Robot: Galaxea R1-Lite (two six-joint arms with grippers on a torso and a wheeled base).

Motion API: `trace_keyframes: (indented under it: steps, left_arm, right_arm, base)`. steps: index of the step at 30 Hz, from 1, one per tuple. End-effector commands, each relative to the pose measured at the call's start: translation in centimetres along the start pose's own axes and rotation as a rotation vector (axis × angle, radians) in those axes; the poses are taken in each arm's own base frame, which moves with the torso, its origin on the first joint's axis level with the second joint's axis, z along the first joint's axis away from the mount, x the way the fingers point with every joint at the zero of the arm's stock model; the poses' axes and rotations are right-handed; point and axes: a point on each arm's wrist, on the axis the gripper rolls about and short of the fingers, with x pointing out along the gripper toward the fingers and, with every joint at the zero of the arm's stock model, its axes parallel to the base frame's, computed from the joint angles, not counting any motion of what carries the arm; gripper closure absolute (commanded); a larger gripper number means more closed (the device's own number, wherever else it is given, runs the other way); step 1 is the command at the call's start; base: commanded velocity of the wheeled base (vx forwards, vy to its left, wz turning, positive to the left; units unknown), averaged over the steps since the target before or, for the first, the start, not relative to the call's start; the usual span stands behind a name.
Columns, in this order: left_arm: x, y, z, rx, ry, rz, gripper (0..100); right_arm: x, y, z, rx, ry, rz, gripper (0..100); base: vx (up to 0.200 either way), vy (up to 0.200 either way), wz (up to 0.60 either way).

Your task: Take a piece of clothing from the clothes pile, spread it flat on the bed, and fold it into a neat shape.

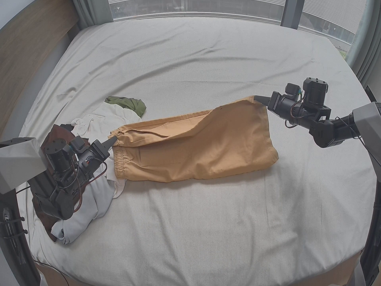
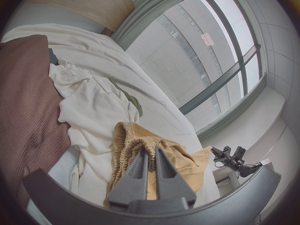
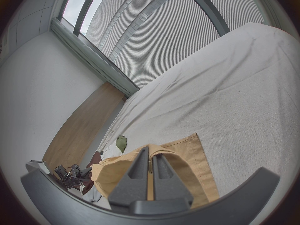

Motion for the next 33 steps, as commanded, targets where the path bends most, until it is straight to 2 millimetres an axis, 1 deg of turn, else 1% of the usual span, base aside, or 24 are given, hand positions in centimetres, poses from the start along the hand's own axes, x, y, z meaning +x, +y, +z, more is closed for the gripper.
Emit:
trace_keyframes:
  steps: [1,5,6,8,10,12,18,19,22,25,27,29,31,32,33]
  left_arm:
    - [0.2,0.2,-0.1,0.0,-0.002,-0.001,0]
    - [0.5,0.1,0.2,-0.002,-0.019,0.0,0]
    - [0.6,0.2,0.2,-0.003,-0.025,0.003,0]
    - [0.7,0.2,0.2,-0.002,-0.03,0.004,0]
    - [1.1,0.3,0.5,-0.004,-0.059,0.019,0]
    - [1.1,0.4,0.5,-0.012,-0.079,0.038,0]
    - [0.8,0.6,0.7,-0.013,-0.087,0.054,0]
    - [0.7,0.7,0.8,-0.02,-0.088,0.059,0]
    - [0.2,0.7,1.4,-0.029,-0.102,0.065,0]
    - [-0.3,-0.1,2.4,-0.019,-0.121,0.045,0]
    - [-0.9,-1.1,3.4,-0.01,-0.142,0.023,0]
    - [-1.7,-2.3,4.1,0.001,-0.143,-0.016,0]
    - [-2.5,-3.2,4.2,0.006,-0.11,-0.054,0]
    - [-3.3,-3.9,3.9,0.007,-0.064,-0.092,0]
    - [-4.2,-4.3,3.1,-0.001,0.013,-0.132,0]
  right_arm:
    - [0.4,-0.6,-0.5,0.006,0.009,-0.004,100]
    - [0.5,-0.6,-0.3,-0.005,-0.008,0.004,100]
    - [0.7,-0.6,-0.3,-0.002,-0.018,0.011,0]
    - [0.9,-0.5,-0.1,-0.001,-0.03,0.019,0]
    - [1.6,-0.9,0.1,-0.01,-0.088,0.008,0]
    - [1.7,-0.8,0.3,-0.02,-0.133,0.0,0]
    - [1.0,0.3,0.8,-0.02,-0.141,0.01,0]
    - [0.4,0.8,1.0,-0.019,-0.145,0.015,0]
    - [-0.9,1.8,0.6,-0.011,-0.133,0.015,0]
    - [-2.4,2.5,0.1,-0.004,-0.124,0.01,0]
    - [-3.4,3.0,-0.2,0.002,-0.118,0.008,0]
    - [-4.7,3.3,-1.0,0.027,-0.095,-0.004,0]
    - [-5.7,3.3,-1.8,0.049,-0.075,-0.019,0]
    - [-6.4,3.4,-2.4,0.064,-0.061,-0.025,0]
    - [-7.0,3.5,-3.1,0.082,-0.047,-0.03,0]
  base:
    - [0.0,0.0,0.0]
    - [0.0,0.0,0.0]
    - [0.0,0.0,0.0]
    - [0.0,0.0,0.0]
    - [0.0,0.0,0.0]
    - [0.0,0.0,0.0]
    - [0.0,0.0,0.0]
    - [0.0,0.0,0.0]
    - [0.0,0.0,0.0]
    - [0.0,0.0,0.0]
    - [0.0,0.0,0.0]
    - [0.0,0.0,0.0]
    - [0.0,0.0,0.0]
    - [0.0,0.0,0.0]
    - [0.0,0.0,0.0]
